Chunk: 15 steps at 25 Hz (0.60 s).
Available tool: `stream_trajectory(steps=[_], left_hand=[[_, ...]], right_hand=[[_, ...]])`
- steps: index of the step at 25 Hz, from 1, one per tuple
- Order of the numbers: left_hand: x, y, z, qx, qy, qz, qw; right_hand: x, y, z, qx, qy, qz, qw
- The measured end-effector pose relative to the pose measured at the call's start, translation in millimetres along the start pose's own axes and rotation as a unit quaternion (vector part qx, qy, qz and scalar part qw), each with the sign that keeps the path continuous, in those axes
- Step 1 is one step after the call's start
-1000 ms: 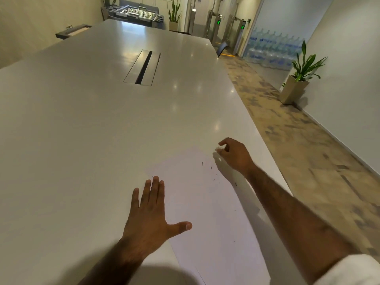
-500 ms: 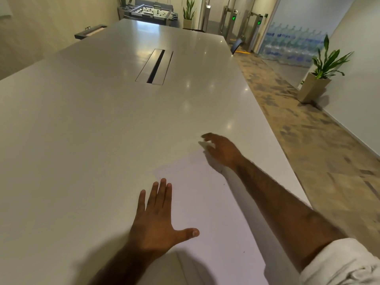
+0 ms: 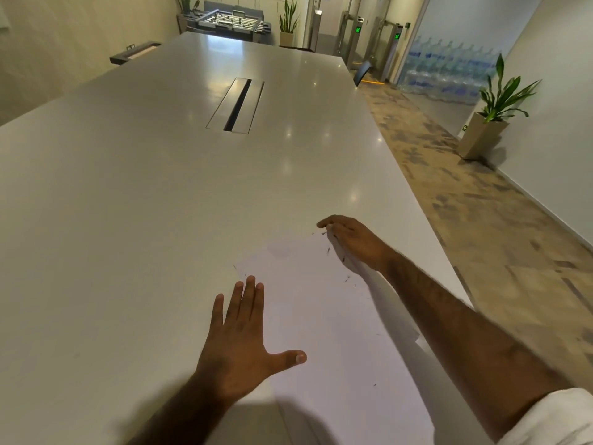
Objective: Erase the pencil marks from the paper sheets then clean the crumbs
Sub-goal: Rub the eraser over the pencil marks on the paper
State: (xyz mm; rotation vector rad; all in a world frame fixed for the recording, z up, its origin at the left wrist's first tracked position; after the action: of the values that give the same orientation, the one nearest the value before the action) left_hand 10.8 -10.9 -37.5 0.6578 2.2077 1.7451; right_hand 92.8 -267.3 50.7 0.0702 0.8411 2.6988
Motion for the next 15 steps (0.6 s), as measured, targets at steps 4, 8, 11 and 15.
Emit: stream_trajectory(steps=[4, 8, 11, 15], left_hand=[[0.4, -0.2, 0.3, -0.005, 0.004, 0.006, 1.000], [-1.6, 2.2, -2.9, -0.004, 0.005, 0.010, 1.000], [-6.7, 6.1, -5.0, 0.011, 0.000, 0.004, 1.000], [-16.3, 15.2, -3.3, 0.038, -0.009, -0.047, 0.998]], right_hand=[[25.5, 19.4, -23.7, -0.078, -0.142, -0.011, 0.987], [40.0, 25.8, -44.6, -0.030, -0.187, -0.002, 0.982], [49.6, 23.8, -43.9, -0.032, -0.201, 0.016, 0.979], [56.0, 29.7, -38.0, -0.081, -0.205, -0.029, 0.975]])
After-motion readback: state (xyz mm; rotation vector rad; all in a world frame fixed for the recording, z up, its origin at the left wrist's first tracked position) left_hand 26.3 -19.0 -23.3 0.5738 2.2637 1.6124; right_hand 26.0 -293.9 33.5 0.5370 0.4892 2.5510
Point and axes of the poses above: each hand's wrist, its own x-axis away from the middle knuckle, its own y-axis out of the back of the hand, z = x × y, the point moved 9 cm from there along -x, towards the middle knuckle, and after that the axes turned 11 degrees about -z, right-handed, at the moved point
